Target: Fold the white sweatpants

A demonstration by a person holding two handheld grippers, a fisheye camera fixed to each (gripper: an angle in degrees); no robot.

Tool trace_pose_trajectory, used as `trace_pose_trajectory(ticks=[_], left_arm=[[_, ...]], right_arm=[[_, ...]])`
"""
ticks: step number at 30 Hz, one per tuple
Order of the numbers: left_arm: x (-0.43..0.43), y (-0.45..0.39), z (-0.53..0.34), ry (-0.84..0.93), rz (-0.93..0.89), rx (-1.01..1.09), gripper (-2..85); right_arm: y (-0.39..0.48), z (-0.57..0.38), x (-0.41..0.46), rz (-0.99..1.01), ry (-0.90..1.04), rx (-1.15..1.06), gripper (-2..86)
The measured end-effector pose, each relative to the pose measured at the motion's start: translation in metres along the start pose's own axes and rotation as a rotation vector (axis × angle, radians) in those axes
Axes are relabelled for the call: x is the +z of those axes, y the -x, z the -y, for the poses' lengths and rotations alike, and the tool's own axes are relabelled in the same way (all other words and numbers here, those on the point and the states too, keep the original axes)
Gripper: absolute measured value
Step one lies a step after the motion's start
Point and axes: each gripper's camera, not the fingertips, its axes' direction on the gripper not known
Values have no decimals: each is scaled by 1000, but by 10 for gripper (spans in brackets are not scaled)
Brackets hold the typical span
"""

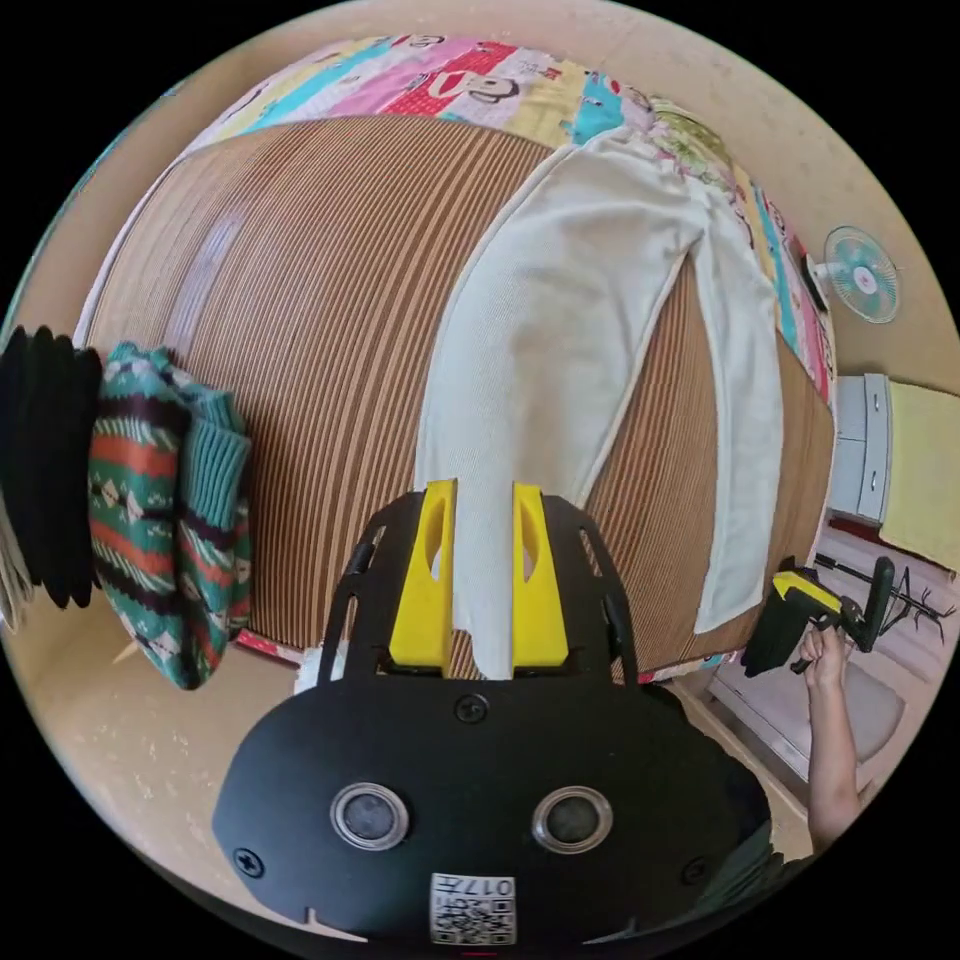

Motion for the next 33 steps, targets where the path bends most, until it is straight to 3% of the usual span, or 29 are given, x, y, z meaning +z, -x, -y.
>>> trace_pose_trajectory(ticks=[5,7,11,13,17,18,20,23,25,29,33], left_arm=[[5,98,-45,27,-5,-52,103],[8,127,-55,85,-99,-40,112],[10,137,-70,174,-131,51,110],[-8,140,-81,147,-45,105,90],[-35,148,-93,162,24,204,57],[-42,152,-98,195,2,255,42],[-54,163,-110,237,5,311,32],[-85,195,-144,238,-7,402,25],[-123,232,-176,170,-178,434,24],[-150,280,-200,150,-208,313,33],[-141,321,-206,261,-223,90,55]], right_arm=[[37,6,92,148,90,-55,87],[48,20,119,144,115,-58,101],[44,46,166,165,152,45,106],[42,46,182,121,177,95,97],[45,14,188,-110,150,102,27],[45,2,199,-30,222,48,16],[45,-30,211,-74,281,33,9],[46,-95,218,-69,266,53,4],[45,-139,226,-22,256,78,4],[38,-230,260,-49,336,155,12],[-25,-272,187,-85,88,341,50]])
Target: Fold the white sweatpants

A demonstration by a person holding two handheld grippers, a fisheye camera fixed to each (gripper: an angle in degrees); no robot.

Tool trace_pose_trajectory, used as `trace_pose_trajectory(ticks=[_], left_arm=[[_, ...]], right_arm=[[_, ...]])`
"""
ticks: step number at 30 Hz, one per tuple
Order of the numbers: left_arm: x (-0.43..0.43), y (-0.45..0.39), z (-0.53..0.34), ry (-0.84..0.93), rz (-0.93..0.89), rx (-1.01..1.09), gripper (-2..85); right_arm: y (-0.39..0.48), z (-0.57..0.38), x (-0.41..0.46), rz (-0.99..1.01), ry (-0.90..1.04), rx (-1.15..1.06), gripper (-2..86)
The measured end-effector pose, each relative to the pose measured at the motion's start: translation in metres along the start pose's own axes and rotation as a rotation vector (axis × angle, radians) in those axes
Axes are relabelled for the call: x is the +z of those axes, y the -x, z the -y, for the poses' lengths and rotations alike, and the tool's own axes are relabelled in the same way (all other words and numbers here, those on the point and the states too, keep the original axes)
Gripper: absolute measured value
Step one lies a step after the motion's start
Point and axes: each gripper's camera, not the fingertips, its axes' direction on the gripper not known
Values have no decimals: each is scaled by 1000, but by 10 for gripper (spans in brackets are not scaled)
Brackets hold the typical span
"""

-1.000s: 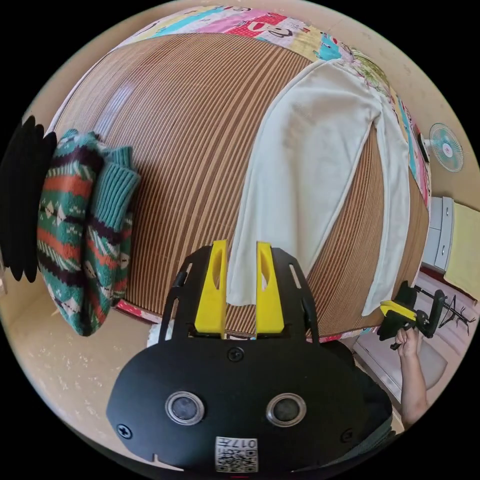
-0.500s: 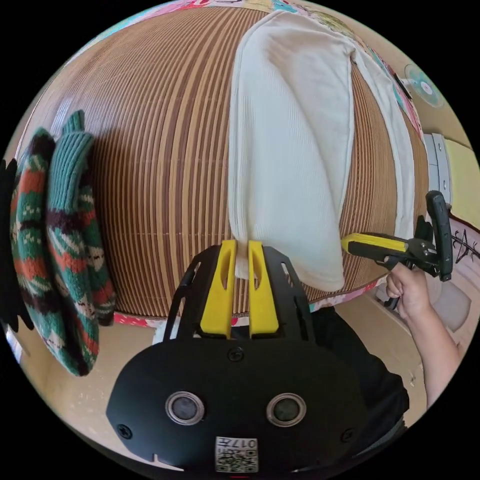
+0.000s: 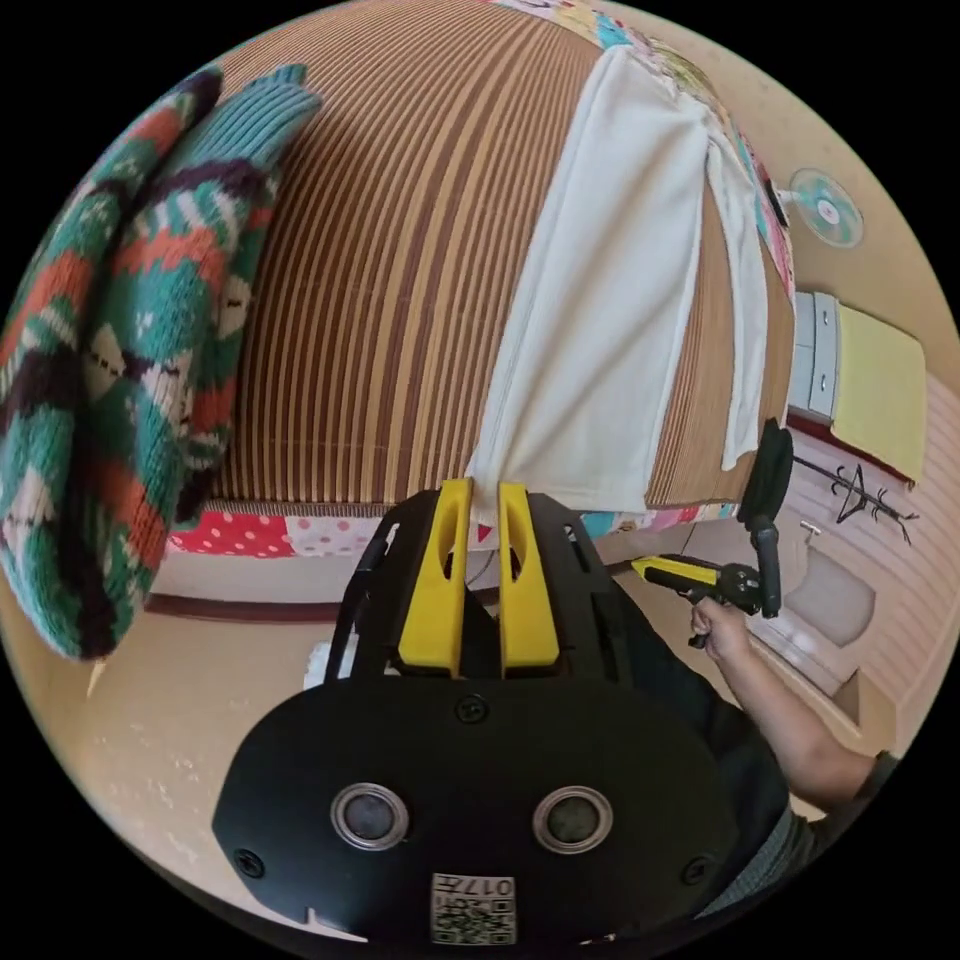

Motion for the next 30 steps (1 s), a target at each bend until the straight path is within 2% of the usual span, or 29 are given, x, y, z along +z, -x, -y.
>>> trace_pose_trajectory(ticks=[2,6,9,11,13,15,20,24,26,28,30], left_arm=[[-8,15,-8,7,6,-90,54],[-41,7,-45,-98,113,-80,52],[-48,-22,-66,-133,178,-25,51],[-43,-42,-76,-131,184,-11,50],[-33,-70,-87,-116,175,23,50],[-23,-93,-94,-106,184,58,50],[-6,-150,-103,-156,225,153,68],[16,-182,-80,-139,231,176,98],[31,-190,-70,-105,253,181,103],[64,-192,-57,15,306,172,105],[80,-189,-58,39,351,157,100]], right_arm=[[-49,3,-44,-32,-105,89,82],[-161,20,-126,-107,-241,239,118],[-212,42,-123,-126,-127,154,122],[-225,47,-99,-113,-26,85,115],[-222,34,-99,-146,-54,52,94],[-208,2,-93,-85,-55,29,53],[-157,-83,-57,-31,-101,-119,44],[-161,-114,-79,274,-72,-242,53],[-182,-128,-99,271,-107,-222,56],[-214,-147,-124,224,-209,-144,72],[-267,-171,-148,142,-313,9,97]])
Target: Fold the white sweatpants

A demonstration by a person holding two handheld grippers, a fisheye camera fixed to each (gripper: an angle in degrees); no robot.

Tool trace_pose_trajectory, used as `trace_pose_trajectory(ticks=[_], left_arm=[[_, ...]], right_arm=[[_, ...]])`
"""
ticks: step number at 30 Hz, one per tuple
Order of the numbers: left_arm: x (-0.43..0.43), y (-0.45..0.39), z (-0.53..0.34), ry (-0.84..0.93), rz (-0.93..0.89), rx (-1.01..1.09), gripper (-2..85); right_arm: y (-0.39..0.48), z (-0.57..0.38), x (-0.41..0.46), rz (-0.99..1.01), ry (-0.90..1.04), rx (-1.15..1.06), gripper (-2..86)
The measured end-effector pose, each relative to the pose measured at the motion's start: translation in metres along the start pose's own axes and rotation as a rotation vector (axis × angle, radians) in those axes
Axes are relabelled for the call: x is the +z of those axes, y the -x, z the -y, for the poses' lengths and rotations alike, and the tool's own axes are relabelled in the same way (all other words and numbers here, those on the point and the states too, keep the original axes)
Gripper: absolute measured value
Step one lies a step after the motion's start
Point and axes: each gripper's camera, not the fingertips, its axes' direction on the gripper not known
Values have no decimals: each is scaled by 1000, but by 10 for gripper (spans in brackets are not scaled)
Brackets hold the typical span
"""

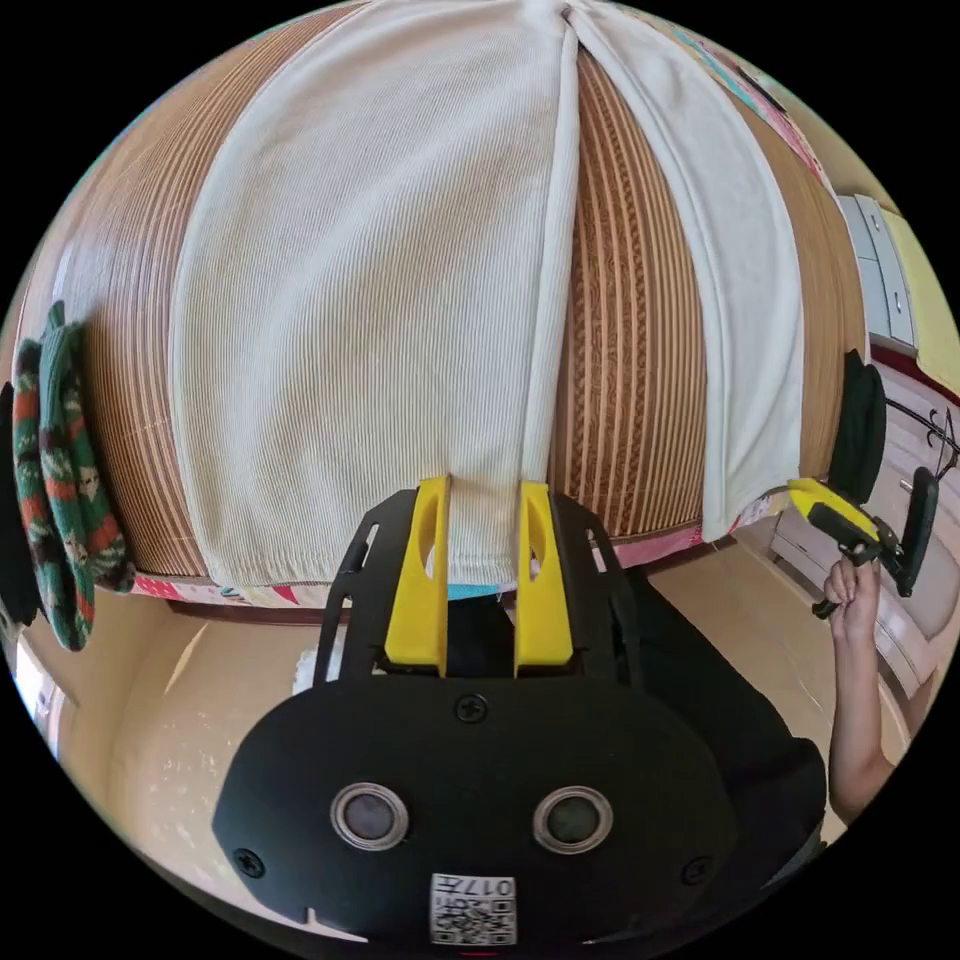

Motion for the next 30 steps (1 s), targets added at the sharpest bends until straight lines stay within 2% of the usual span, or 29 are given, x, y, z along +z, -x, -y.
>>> trace_pose_trajectory(ticks=[2,4,6,9,13,17,19,21,25,26,30], left_arm=[[4,-1,-9,-32,18,-41,91],[7,-4,-21,-57,45,-62,58],[11,-6,-32,-48,27,-64,42],[15,-11,-58,-6,-55,-33,38],[25,-21,-102,51,-76,38,41],[27,6,-125,74,-152,-169,60],[6,11,-138,-3,-269,-243,92],[-18,-12,-134,-64,-318,-167,121],[-74,-125,-100,-92,-474,239,171],[-80,-140,-95,-82,-487,276,176],[-102,-207,-77,-97,-390,404,175]], right_arm=[[-34,-9,-11,-64,-25,73,111],[-62,-15,0,-58,36,102,109],[-78,-25,30,5,190,68,85],[-74,-51,29,-11,207,6,58],[-88,-94,14,135,200,67,40],[-72,-142,-17,163,201,16,31],[-55,-151,-45,199,160,-32,28],[-17,-155,-79,221,138,-161,25],[47,-152,-103,254,166,-398,22],[66,-150,-108,266,172,-473,22],[109,-138,-117,366,200,-671,22]])
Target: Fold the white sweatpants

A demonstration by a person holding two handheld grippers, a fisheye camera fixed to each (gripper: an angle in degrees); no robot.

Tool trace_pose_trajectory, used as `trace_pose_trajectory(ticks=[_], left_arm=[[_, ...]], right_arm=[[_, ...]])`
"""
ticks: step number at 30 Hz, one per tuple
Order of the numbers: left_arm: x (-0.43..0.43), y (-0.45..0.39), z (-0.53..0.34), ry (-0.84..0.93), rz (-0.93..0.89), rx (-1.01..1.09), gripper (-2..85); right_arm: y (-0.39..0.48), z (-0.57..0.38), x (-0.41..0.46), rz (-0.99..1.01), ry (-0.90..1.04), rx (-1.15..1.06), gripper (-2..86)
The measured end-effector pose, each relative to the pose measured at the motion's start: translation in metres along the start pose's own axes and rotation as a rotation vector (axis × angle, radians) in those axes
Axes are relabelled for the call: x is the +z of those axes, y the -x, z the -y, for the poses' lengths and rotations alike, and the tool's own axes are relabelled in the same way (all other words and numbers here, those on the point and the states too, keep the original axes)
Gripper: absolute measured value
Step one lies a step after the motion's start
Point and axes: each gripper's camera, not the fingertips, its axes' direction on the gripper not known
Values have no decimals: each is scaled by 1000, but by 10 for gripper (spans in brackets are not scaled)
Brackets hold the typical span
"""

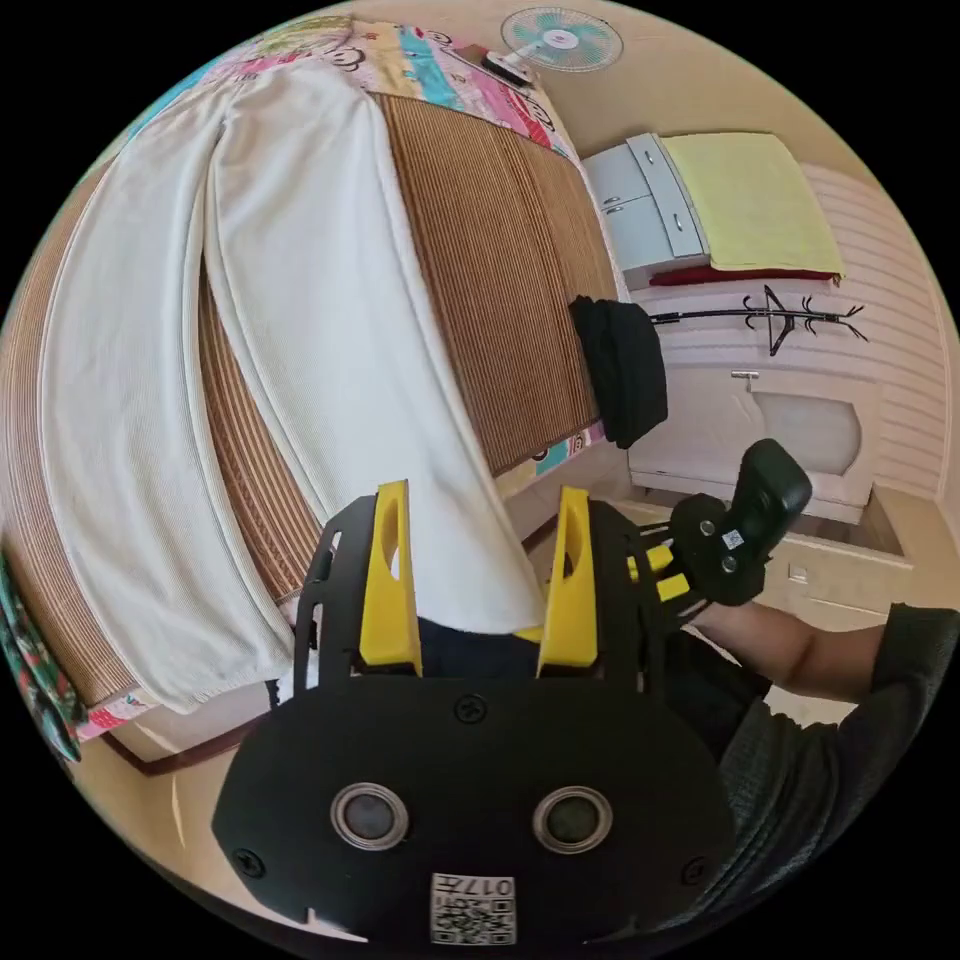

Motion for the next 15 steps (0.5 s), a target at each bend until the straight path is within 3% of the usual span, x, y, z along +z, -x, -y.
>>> trace_pose_trajectory(ticks=[4,6,8,10,15], left_arm=[[17,6,-7,48,159,-84,33],[13,13,-20,2,114,-101,24],[8,18,-31,-38,78,-99,19],[2,26,-40,-50,55,-136,15],[-4,29,-53,-85,52,-155,12]], right_arm=[[-21,8,6,59,161,-96,24],[-65,10,2,62,315,-97,29],[-118,21,-15,66,346,-2,37],[-184,47,-44,73,307,133,55],[-371,181,-162,77,-144,438,135]])
